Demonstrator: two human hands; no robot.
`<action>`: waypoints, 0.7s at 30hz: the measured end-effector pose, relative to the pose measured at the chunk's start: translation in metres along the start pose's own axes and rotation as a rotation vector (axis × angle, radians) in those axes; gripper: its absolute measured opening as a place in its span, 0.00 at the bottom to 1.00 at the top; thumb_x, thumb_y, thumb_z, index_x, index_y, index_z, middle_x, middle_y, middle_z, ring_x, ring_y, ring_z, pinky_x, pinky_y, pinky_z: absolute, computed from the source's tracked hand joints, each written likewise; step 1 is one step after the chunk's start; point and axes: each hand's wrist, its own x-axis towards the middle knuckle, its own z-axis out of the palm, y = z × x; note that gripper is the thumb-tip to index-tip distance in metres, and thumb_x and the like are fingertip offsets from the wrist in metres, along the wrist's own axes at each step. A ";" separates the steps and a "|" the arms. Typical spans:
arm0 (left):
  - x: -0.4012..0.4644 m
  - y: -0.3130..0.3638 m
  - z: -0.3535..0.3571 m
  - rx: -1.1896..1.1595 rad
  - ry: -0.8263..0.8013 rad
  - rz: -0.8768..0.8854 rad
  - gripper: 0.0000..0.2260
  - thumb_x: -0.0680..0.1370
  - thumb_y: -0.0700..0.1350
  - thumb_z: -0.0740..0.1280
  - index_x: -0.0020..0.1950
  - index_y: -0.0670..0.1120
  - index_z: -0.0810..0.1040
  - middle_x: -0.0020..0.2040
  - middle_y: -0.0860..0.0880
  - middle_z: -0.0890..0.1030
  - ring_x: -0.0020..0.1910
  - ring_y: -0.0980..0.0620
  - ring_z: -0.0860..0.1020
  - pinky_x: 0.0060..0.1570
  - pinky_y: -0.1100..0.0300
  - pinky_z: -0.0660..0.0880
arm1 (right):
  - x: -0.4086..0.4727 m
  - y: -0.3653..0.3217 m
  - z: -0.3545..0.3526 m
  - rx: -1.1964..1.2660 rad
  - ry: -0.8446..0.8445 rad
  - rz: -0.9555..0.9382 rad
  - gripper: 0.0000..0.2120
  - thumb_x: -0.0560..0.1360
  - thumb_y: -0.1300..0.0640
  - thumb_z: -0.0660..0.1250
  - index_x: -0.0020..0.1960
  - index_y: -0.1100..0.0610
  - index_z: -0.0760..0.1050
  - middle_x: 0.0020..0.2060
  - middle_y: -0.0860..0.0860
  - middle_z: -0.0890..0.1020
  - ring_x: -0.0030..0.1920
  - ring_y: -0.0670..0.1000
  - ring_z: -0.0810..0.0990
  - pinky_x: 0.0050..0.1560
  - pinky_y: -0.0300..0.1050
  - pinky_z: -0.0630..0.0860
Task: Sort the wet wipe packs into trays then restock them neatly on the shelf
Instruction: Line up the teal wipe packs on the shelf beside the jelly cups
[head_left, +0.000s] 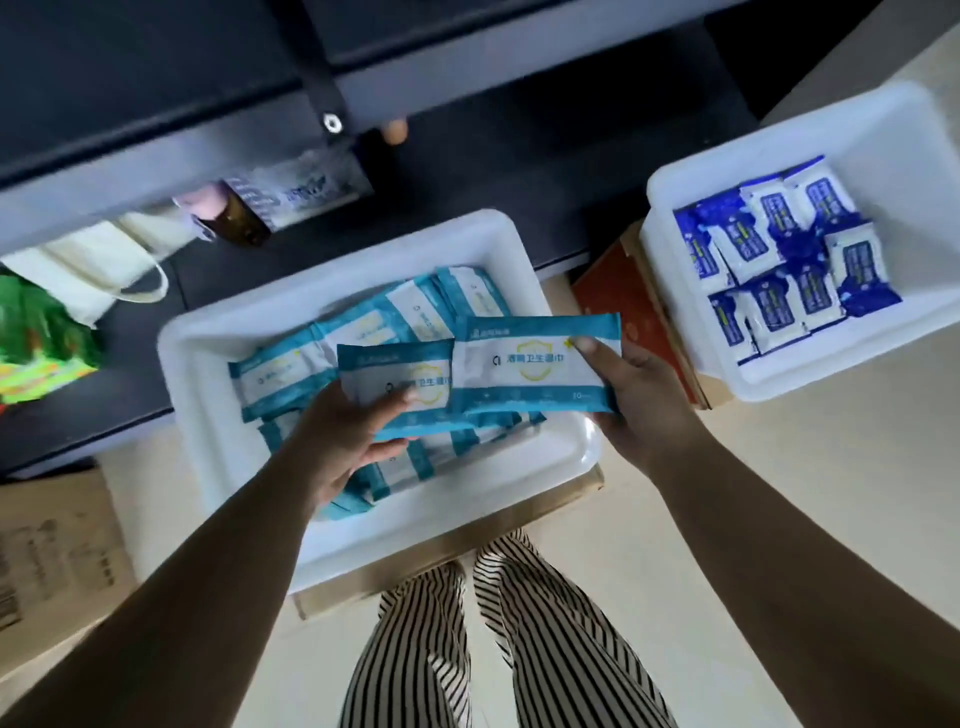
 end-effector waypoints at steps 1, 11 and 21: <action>-0.016 0.015 -0.006 -0.045 -0.013 0.030 0.06 0.74 0.42 0.67 0.50 0.51 0.74 0.45 0.53 0.82 0.43 0.56 0.80 0.43 0.56 0.78 | -0.010 -0.011 0.007 0.009 -0.040 0.000 0.05 0.73 0.62 0.65 0.46 0.63 0.77 0.39 0.55 0.85 0.39 0.53 0.84 0.42 0.45 0.82; -0.176 0.168 -0.073 -0.220 0.156 0.478 0.09 0.75 0.37 0.64 0.50 0.50 0.75 0.40 0.56 0.84 0.38 0.59 0.82 0.28 0.63 0.77 | -0.140 -0.147 0.111 -0.044 -0.351 -0.304 0.05 0.74 0.67 0.64 0.47 0.62 0.77 0.36 0.53 0.85 0.36 0.49 0.84 0.32 0.39 0.79; -0.326 0.246 -0.102 -0.212 0.249 0.834 0.08 0.76 0.38 0.64 0.52 0.49 0.76 0.43 0.53 0.84 0.41 0.56 0.83 0.35 0.64 0.79 | -0.249 -0.245 0.190 -0.122 -0.530 -0.624 0.07 0.73 0.67 0.66 0.41 0.56 0.78 0.34 0.48 0.84 0.34 0.45 0.83 0.36 0.36 0.80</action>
